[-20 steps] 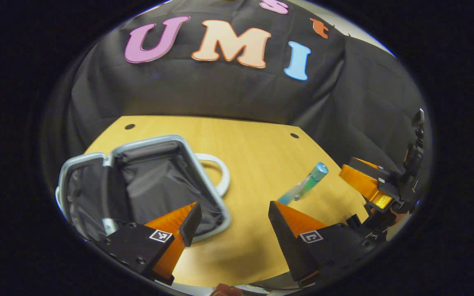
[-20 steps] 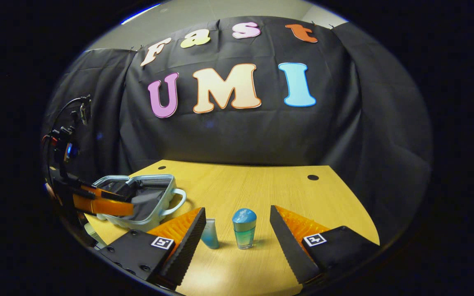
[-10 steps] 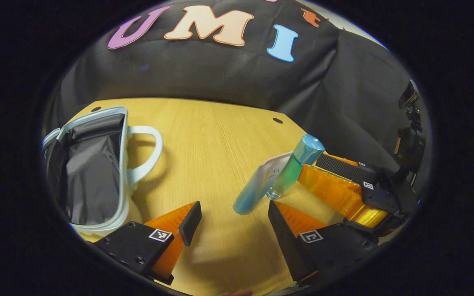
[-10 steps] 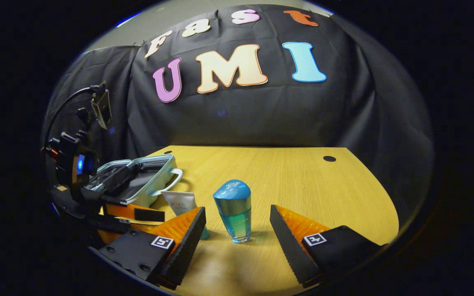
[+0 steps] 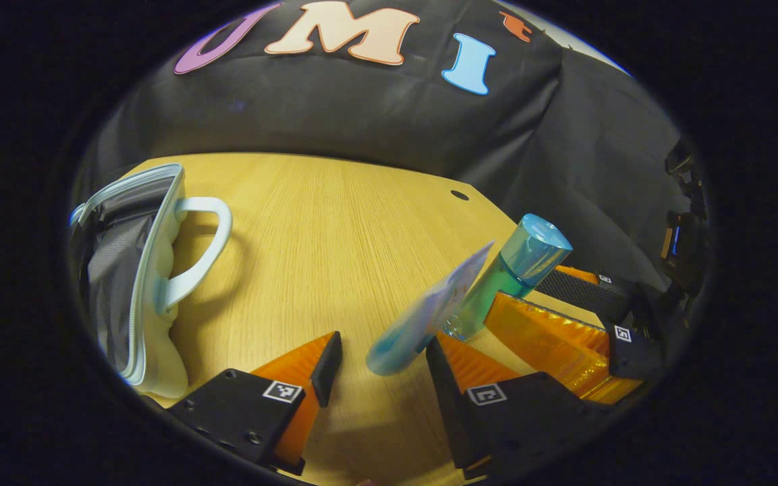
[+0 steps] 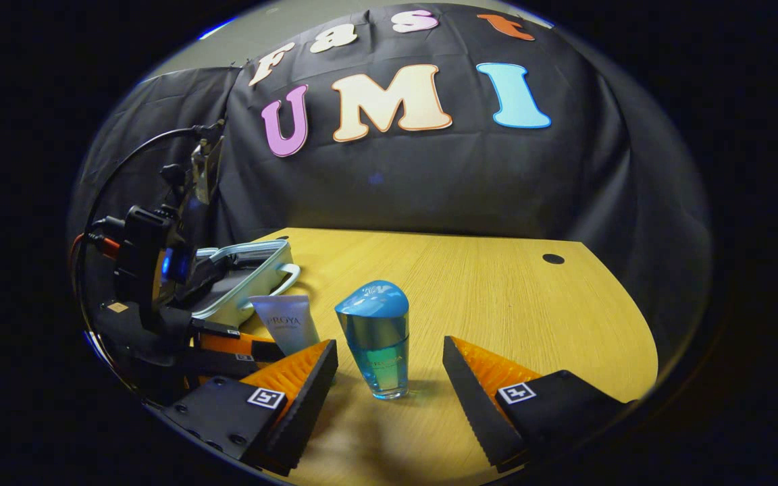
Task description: First open the suitcase, pack the skin care products into it, and then close the suitcase.
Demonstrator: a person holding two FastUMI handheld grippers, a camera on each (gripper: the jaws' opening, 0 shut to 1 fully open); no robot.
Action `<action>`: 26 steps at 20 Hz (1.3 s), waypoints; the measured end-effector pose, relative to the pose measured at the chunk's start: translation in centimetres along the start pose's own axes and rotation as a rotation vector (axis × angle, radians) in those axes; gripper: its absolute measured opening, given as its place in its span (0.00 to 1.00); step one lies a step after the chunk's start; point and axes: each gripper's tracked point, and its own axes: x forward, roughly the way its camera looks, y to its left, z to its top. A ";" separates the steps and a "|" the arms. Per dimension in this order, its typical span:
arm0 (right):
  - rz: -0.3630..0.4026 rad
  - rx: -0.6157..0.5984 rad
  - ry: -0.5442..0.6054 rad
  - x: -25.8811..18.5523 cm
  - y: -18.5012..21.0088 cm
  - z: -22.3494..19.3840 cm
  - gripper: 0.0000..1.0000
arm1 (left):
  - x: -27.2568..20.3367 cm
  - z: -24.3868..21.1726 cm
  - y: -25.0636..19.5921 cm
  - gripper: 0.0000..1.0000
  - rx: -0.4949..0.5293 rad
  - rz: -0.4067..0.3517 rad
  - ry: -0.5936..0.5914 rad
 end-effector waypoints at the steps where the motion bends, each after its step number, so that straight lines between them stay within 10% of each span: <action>1: 0.002 -0.007 0.005 0.1 -0.1 -0.2 0.98 | 0.4 0.0 0.0 0.70 0.006 0.001 0.006; 12: 0.034 0.001 0.039 2.5 1.0 -1.4 0.98 | 1.3 0.5 0.3 0.33 -0.033 -0.026 -0.010; 17: 0.009 0.008 0.040 3.6 1.0 -1.6 0.54 | -0.8 1.8 0.7 0.33 -0.032 -0.016 -0.004; 26: -0.081 0.018 0.058 2.8 0.8 -1.1 0.45 | -8.4 9.4 4.5 0.30 -0.049 0.034 -0.063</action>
